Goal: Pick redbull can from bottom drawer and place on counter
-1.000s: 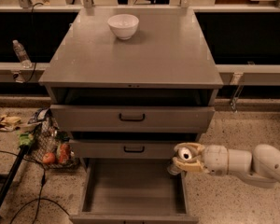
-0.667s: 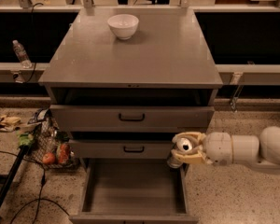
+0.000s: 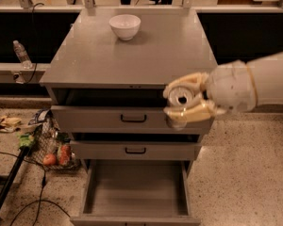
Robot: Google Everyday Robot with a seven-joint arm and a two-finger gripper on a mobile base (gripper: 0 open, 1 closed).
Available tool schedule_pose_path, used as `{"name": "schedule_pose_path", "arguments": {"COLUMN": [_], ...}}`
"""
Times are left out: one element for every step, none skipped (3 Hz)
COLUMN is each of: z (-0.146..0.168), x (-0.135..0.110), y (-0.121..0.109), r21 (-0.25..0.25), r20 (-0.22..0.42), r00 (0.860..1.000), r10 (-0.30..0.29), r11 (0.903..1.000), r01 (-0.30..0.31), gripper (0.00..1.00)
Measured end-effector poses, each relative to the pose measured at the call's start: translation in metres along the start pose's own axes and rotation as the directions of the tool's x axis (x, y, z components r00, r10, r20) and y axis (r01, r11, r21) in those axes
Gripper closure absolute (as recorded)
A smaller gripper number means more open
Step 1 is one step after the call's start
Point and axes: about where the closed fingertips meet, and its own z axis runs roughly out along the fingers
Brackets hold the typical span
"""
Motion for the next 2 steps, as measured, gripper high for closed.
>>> {"name": "schedule_pose_path", "arguments": {"z": [-0.010,-0.013], "x": [-0.029,-0.038], "y": [-0.008,-0.029], "r21": [0.018,0.045], "r20": [-0.012,-0.022], "r00": [0.999,0.999], "r10": [-0.044,-0.044], "r11": [0.9989,0.9980], "r01": [0.044,0.045], "gripper": [1.00,1.00]}}
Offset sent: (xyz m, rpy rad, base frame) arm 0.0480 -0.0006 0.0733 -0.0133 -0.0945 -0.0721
